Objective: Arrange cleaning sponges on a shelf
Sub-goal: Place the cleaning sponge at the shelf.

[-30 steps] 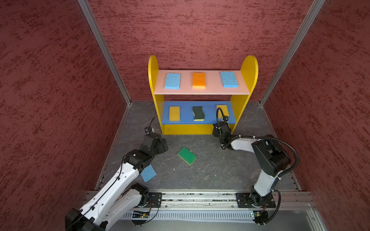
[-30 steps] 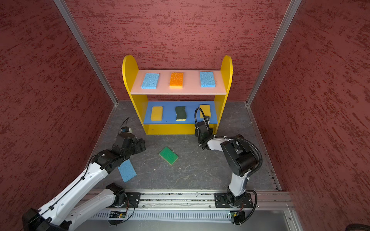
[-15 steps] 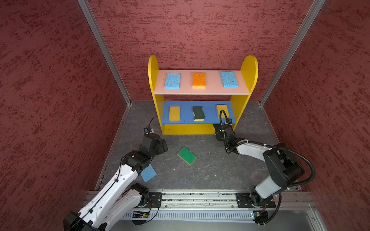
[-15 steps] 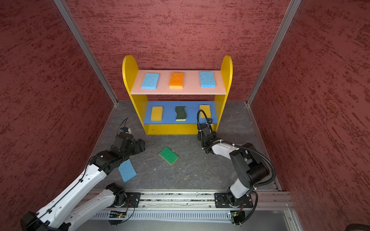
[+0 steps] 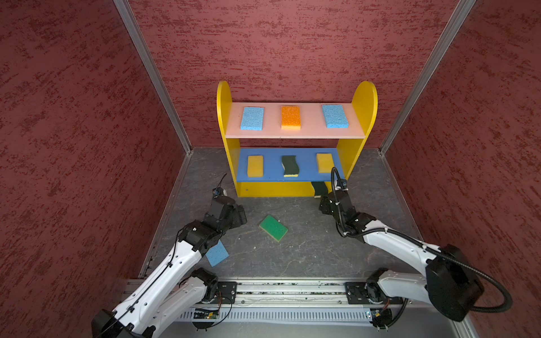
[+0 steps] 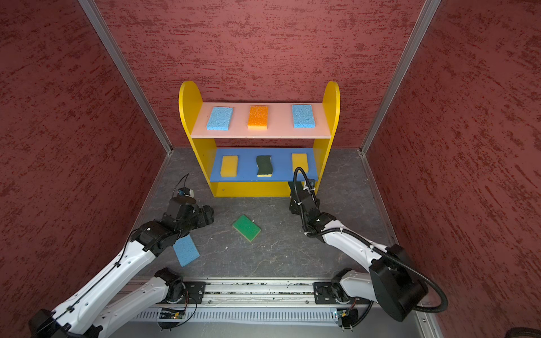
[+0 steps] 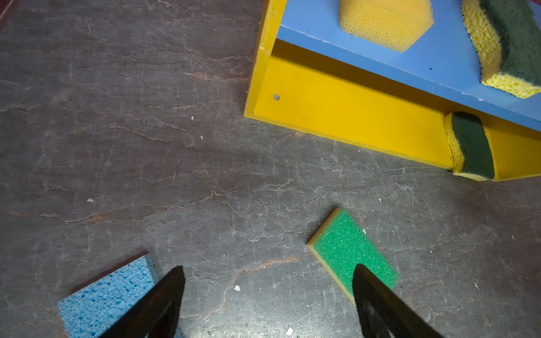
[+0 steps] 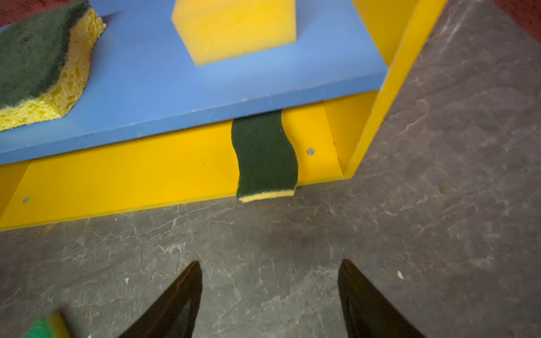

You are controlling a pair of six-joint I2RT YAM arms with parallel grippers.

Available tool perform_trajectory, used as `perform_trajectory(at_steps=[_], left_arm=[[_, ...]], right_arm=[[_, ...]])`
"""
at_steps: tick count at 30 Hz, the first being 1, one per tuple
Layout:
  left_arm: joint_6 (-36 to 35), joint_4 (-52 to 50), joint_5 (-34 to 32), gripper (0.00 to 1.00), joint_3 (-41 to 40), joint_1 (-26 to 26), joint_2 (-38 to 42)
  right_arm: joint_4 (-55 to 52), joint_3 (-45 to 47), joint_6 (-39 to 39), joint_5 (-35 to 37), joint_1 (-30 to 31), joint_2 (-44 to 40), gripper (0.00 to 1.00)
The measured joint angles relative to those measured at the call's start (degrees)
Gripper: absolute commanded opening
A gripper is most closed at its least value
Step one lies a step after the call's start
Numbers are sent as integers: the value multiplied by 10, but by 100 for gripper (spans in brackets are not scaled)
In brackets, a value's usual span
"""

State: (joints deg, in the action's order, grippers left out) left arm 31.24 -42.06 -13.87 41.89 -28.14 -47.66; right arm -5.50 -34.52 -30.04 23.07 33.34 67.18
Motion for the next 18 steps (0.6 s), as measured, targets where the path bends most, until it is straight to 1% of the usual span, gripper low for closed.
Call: perform_trajectory(at_steps=[4,5,7,10,17,18], left_arm=[[0,0,-1,90,0,-15,0],[0,0,-2,90,0,-18,-1],[0,0,-3,90,0,-25,-1],[0,1,-7,89,0,-29,-1],[0,1,-17,89,0,-31,-1],[0,2,-17,90,0,-31,-1]], right_arm=[[2,50,-26,-28,1,-61,68],[6,61,-31,-36,1,-70,66],[16,85,-42,-51,1,-83,59],[47,120,-61,-75,1,-94,49],[148,187,-108,-118,-3,-101,40],[158,190,-111,-122,-4,-98,37]])
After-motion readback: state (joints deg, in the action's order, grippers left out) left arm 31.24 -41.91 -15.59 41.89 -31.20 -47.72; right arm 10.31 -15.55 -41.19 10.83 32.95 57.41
